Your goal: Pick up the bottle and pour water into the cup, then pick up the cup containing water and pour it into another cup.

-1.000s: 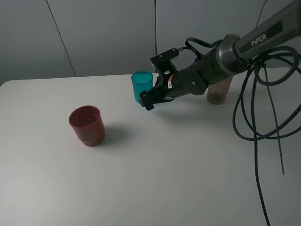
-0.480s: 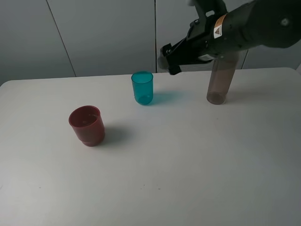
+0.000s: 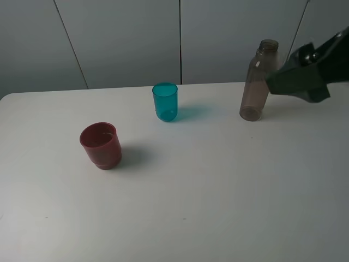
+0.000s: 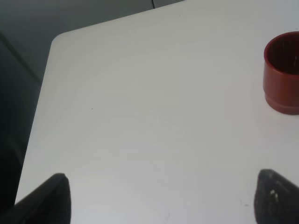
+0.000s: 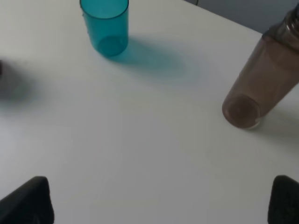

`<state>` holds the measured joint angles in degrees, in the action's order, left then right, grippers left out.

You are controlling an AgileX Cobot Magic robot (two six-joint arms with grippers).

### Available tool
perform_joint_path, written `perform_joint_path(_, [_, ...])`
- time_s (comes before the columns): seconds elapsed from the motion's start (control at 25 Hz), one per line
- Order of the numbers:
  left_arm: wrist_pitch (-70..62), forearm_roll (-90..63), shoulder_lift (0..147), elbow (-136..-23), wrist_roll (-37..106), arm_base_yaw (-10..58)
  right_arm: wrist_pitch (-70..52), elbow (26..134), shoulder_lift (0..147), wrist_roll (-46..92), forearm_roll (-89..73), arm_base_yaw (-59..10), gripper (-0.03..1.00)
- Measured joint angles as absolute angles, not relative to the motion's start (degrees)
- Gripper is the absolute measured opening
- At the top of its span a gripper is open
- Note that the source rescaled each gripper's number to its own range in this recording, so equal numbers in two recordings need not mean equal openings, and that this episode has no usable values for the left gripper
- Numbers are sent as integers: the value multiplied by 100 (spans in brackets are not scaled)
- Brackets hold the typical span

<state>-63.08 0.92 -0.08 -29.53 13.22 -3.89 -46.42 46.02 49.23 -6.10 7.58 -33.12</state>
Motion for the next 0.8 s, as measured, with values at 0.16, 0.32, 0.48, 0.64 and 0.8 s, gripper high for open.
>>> perform_joint_path(0.16, [-6308, 92, -8, -2953, 1322, -389, -5371, 4427, 3543, -310, 355, -3312, 100])
perform_joint_path(0.32, [-6308, 92, -8, -2953, 1322, -389, -6264, 4233, 2393, -191, 194, -3312, 100])
perform_joint_path(0.48, [-6308, 92, -8, -2953, 1322, -389, -6572, 3822, 1403, -83, -99, -3312, 100])
perform_joint_path(0.64, [-6308, 92, -8, -2953, 1322, -389, -6578, 3459, 573, 188, -439, -3312, 100])
perform_joint_path(0.8, [-6308, 92, -8, -2953, 1322, -389, -6513, 3066, 49, 358, -537, -3312, 100])
